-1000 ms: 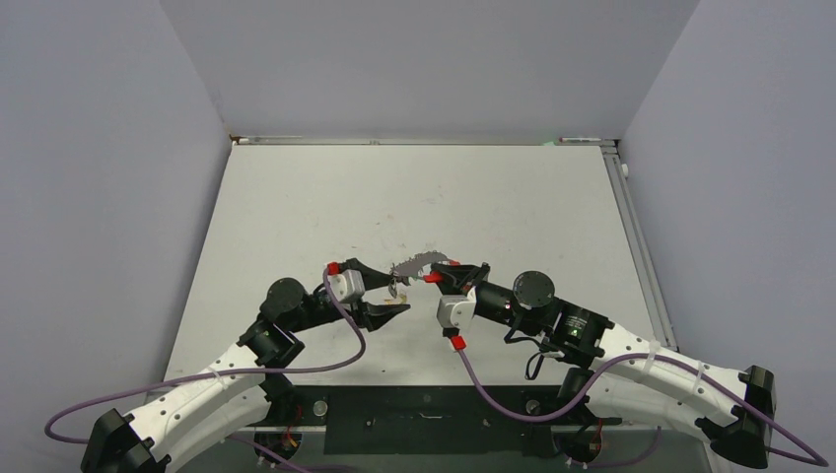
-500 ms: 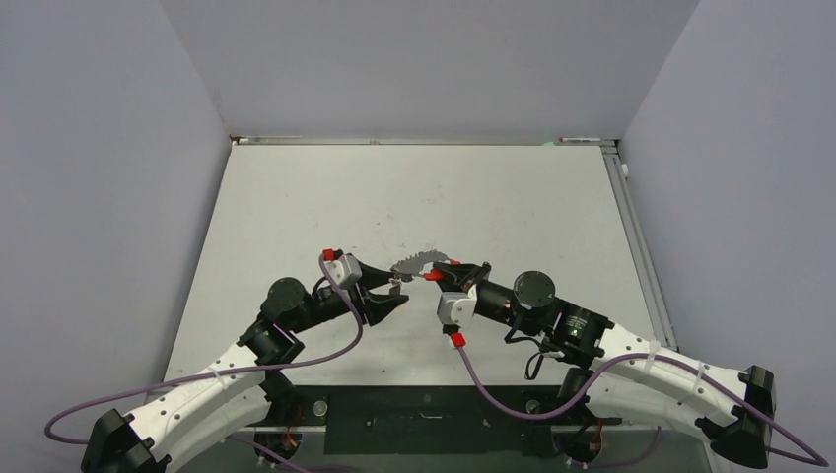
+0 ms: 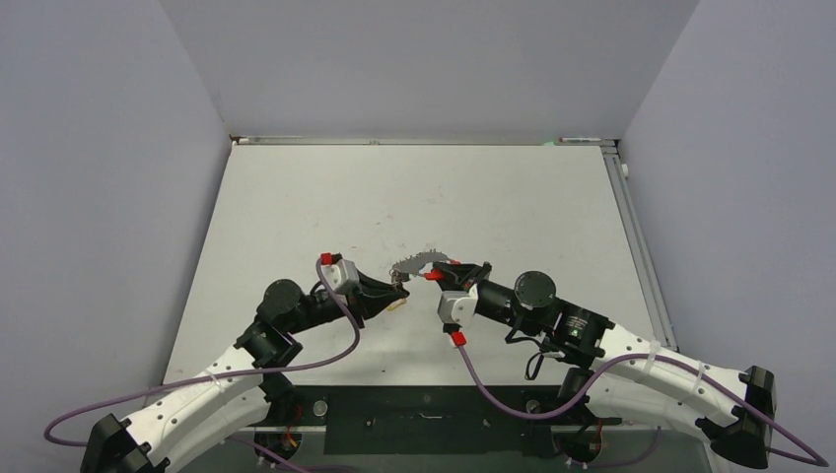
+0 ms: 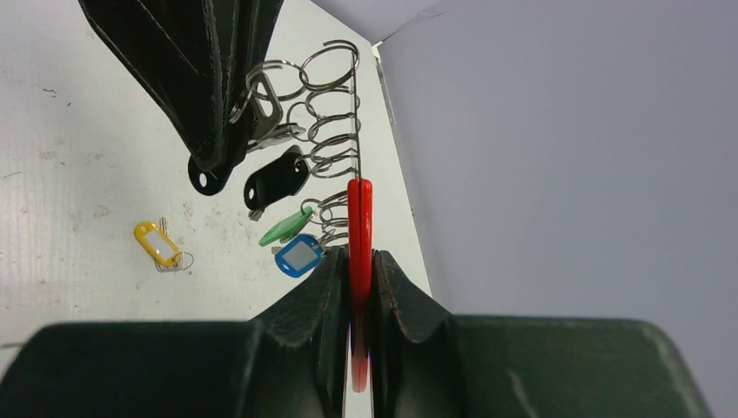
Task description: Remove the keys from the keyring
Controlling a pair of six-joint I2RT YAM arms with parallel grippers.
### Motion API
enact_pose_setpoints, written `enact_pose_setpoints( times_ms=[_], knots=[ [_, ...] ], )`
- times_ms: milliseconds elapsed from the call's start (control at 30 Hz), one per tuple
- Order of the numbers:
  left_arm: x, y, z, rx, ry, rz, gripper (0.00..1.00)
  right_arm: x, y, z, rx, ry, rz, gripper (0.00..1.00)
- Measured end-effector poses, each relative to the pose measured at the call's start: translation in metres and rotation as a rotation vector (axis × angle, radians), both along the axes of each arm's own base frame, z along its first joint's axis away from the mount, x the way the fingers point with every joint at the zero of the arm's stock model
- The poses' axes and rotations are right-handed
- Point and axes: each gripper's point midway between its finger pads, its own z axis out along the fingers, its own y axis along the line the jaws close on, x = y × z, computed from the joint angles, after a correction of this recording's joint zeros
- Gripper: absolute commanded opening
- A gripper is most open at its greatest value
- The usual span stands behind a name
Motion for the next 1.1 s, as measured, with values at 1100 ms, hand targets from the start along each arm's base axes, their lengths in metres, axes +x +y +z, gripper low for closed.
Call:
enact_pose_setpoints(
  times_ms=[1100],
  knots=[
    [-0.012, 0.017, -0.023, 0.443, 0.209, -0.066, 0.00, -0.008, -0.020, -0.101, -0.123, 0.297, 0.035, 0.05]
  ],
)
